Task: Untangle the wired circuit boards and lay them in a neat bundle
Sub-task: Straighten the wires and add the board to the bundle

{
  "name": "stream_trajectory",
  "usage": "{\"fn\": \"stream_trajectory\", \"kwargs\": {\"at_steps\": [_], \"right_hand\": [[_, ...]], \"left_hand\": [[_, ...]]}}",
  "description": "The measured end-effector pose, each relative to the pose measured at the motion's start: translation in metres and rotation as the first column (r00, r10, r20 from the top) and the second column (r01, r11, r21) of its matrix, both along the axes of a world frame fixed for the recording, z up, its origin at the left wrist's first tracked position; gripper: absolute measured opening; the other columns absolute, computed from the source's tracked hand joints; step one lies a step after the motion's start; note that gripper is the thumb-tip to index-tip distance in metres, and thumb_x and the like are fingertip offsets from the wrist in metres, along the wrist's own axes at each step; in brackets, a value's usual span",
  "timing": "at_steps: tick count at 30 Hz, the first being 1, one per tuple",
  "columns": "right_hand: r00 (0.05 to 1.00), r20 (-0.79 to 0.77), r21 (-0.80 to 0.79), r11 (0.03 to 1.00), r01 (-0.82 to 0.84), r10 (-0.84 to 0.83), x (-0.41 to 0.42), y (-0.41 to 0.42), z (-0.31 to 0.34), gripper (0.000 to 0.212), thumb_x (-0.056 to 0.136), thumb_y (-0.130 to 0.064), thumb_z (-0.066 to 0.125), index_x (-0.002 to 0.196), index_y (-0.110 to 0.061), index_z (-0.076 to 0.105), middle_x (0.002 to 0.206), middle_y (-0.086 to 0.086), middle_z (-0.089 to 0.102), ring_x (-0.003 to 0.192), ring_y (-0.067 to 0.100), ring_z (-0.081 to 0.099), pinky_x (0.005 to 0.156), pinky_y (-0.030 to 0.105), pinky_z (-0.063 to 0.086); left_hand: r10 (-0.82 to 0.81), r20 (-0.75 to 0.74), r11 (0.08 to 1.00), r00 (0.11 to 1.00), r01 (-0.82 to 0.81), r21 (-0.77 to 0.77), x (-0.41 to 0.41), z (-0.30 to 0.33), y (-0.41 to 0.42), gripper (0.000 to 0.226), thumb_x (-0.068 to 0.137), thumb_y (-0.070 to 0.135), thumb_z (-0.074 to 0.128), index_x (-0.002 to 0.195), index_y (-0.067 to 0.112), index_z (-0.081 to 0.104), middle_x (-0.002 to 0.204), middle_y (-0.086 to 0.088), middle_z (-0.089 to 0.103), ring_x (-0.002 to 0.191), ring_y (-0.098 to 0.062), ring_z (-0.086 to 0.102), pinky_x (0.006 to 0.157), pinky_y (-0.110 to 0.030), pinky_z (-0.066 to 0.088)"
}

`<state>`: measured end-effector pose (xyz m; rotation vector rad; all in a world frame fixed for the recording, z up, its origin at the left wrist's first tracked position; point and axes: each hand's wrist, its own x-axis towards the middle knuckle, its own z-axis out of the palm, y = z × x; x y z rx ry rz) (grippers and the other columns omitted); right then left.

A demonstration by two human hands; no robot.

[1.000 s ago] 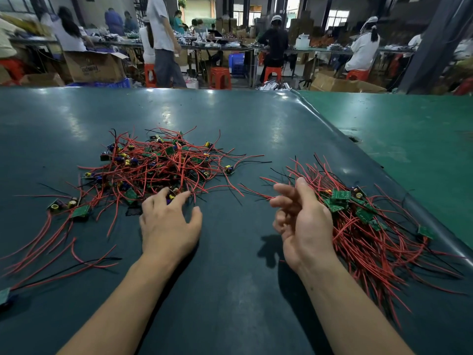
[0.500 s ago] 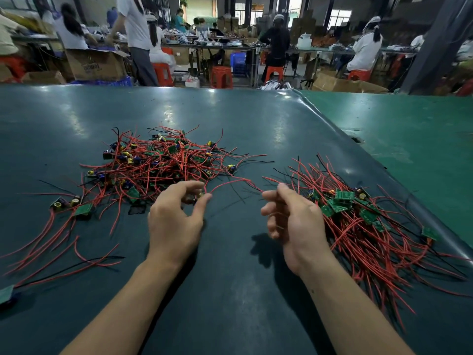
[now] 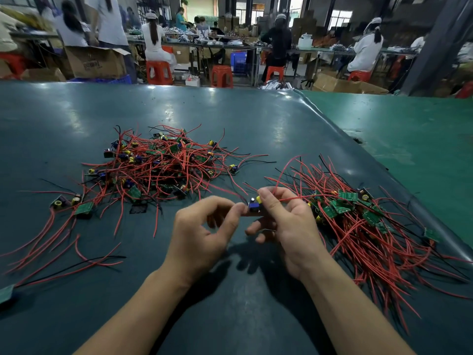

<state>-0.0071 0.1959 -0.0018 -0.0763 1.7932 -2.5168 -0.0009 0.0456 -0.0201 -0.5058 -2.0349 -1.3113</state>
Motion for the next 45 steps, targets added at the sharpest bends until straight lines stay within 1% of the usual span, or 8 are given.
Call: {"fn": "stream_trajectory", "kwargs": {"at_steps": [5, 11, 14, 17, 21, 26, 32, 45], "right_hand": [[0.997, -0.077, 0.062, 0.998, -0.009, 0.014, 0.001, -0.004, -0.004, 0.027, 0.085, -0.031, 0.063, 0.090, -0.015, 0.043, 0.072, 0.015, 0.072, 0.035, 0.019, 0.056, 0.035, 0.022, 0.042], [0.968, -0.249, 0.215, 0.976, 0.039, 0.016, 0.005, -0.007, -0.010, 0.031, 0.082, -0.041, 0.068, 0.087, -0.020, 0.045, 0.076, 0.007, 0.074, 0.047, 0.023, 0.065, 0.042, 0.028, 0.049], [0.838, -0.546, 0.481, 0.820, 0.309, 0.004, 0.006, -0.005, -0.016, 0.022, 0.086, -0.041, 0.070, 0.089, -0.029, 0.052, 0.079, -0.010, 0.070, 0.055, 0.016, 0.065, 0.050, 0.040, 0.054], [0.754, -0.656, 0.486, 0.783, 0.388, 0.033, 0.005, -0.005, -0.017, 0.015, 0.087, -0.029, 0.070, 0.101, -0.029, 0.067, 0.084, -0.014, 0.070, 0.058, 0.007, 0.064, 0.053, 0.041, 0.055], [0.671, -0.707, 0.615, 0.664, 0.425, 0.224, -0.002, 0.006, -0.022, 0.050, 0.076, 0.012, 0.052, 0.113, -0.013, 0.075, 0.098, 0.000, 0.072, 0.072, -0.001, 0.055, 0.062, 0.040, 0.056], [0.710, -0.703, 0.598, 0.584, 0.549, 0.053, -0.006, 0.011, -0.019, 0.030, 0.090, -0.006, 0.064, 0.119, -0.010, 0.071, 0.095, 0.004, 0.072, 0.076, 0.017, 0.066, 0.071, 0.041, 0.055], [0.978, -0.208, 0.359, 0.931, 0.062, 0.015, 0.002, 0.002, -0.009, 0.038, 0.085, -0.047, 0.061, 0.081, -0.012, 0.074, 0.049, -0.002, 0.057, 0.040, 0.005, 0.044, 0.040, 0.017, 0.034], [0.991, -0.054, 0.179, 0.975, 0.129, -0.121, -0.003, -0.001, -0.010, 0.018, 0.085, -0.019, 0.073, 0.069, -0.013, 0.076, 0.044, -0.006, 0.045, 0.037, 0.004, 0.035, 0.038, 0.014, 0.026]], "left_hand": [[-0.146, 0.465, 0.964, 0.873, 0.021, 0.264, -0.003, 0.001, 0.006, 0.040, 0.078, 0.052, 0.064, 0.078, 0.012, 0.065, 0.062, 0.003, 0.068, 0.050, -0.007, 0.056, 0.052, -0.023, 0.044], [-0.431, 0.358, 0.842, 0.828, 0.227, 0.489, -0.001, 0.006, 0.006, 0.022, 0.082, 0.022, 0.059, 0.091, 0.006, 0.071, 0.074, 0.007, 0.073, 0.064, 0.001, 0.065, 0.059, -0.012, 0.049], [-0.408, 0.407, 0.828, 0.817, 0.142, 0.543, -0.004, 0.006, 0.004, 0.019, 0.080, 0.027, 0.061, 0.086, 0.016, 0.076, 0.083, -0.001, 0.074, 0.072, -0.008, 0.065, 0.060, -0.019, 0.051], [-0.435, 0.424, 0.692, 0.795, -0.006, 0.721, -0.010, 0.008, 0.002, 0.019, 0.081, 0.027, 0.061, 0.078, 0.015, 0.076, 0.080, -0.002, 0.074, 0.067, -0.009, 0.067, 0.056, -0.019, 0.051], [-0.589, 0.357, 0.456, 0.725, -0.067, 0.888, -0.015, 0.009, -0.004, 0.020, 0.096, 0.022, 0.050, 0.089, 0.011, 0.065, 0.087, -0.010, 0.074, 0.075, -0.018, 0.071, 0.068, -0.029, 0.058], [-0.695, 0.348, 0.369, 0.629, -0.104, 0.924, -0.016, 0.014, -0.008, 0.023, 0.095, 0.032, 0.052, 0.091, 0.014, 0.064, 0.074, 0.000, 0.068, 0.049, -0.006, 0.056, 0.053, -0.023, 0.054], [-0.642, 0.504, 0.648, 0.578, 0.057, 0.759, -0.007, 0.013, 0.002, 0.032, 0.078, 0.032, 0.061, 0.096, 0.006, 0.060, 0.062, -0.006, 0.063, 0.036, -0.006, 0.039, 0.040, -0.020, 0.042], [-0.616, 0.587, 0.760, 0.525, 0.202, 0.617, -0.009, 0.005, 0.001, 0.045, 0.061, 0.041, 0.077, 0.083, 0.010, 0.053, 0.072, -0.020, 0.071, 0.033, -0.011, 0.044, 0.040, -0.019, 0.036]]}}
